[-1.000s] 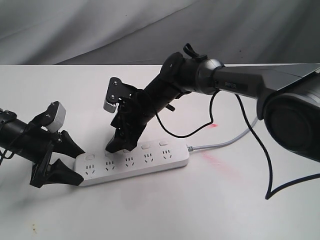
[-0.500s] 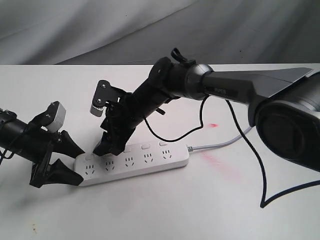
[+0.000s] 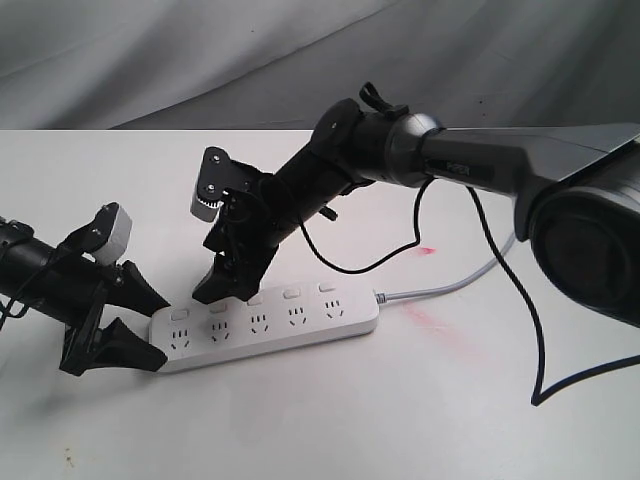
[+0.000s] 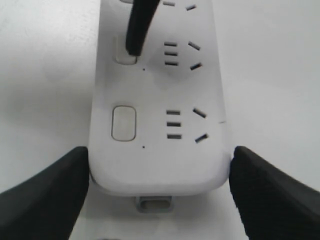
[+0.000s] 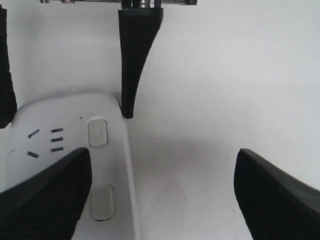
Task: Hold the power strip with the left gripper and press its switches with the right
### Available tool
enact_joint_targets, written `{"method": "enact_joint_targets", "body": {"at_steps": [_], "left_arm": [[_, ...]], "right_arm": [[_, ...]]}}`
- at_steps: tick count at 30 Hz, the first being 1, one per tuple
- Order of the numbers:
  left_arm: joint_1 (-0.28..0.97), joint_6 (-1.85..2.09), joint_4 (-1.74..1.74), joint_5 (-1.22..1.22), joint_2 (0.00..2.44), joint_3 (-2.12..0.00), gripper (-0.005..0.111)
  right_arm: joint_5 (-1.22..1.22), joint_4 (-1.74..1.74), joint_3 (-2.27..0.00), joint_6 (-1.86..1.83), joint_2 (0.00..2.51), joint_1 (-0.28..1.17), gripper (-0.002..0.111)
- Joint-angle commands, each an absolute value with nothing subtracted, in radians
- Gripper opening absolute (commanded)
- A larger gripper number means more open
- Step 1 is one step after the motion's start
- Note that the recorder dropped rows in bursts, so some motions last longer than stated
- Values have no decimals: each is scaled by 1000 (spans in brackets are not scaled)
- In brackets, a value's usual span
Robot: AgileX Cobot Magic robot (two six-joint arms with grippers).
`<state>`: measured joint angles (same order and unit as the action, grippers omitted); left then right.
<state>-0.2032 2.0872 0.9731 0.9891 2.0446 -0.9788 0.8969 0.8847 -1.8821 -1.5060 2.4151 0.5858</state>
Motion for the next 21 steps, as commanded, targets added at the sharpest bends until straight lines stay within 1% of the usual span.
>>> {"method": "enact_joint_targets", "body": {"at_steps": [1,12,21], "left_arm": [[-196,2094,955,990,2049,-978,56],[-196,2094,955,990,2049,-978,56],[-196,2094,955,990,2049,-978,56]], "right_arm": [[854,798,-1880,-1461,2443,579,73],[894,701,-1880,-1410,2483,579,73],[877,666,-1880,-1394,2500,579,73]]}}
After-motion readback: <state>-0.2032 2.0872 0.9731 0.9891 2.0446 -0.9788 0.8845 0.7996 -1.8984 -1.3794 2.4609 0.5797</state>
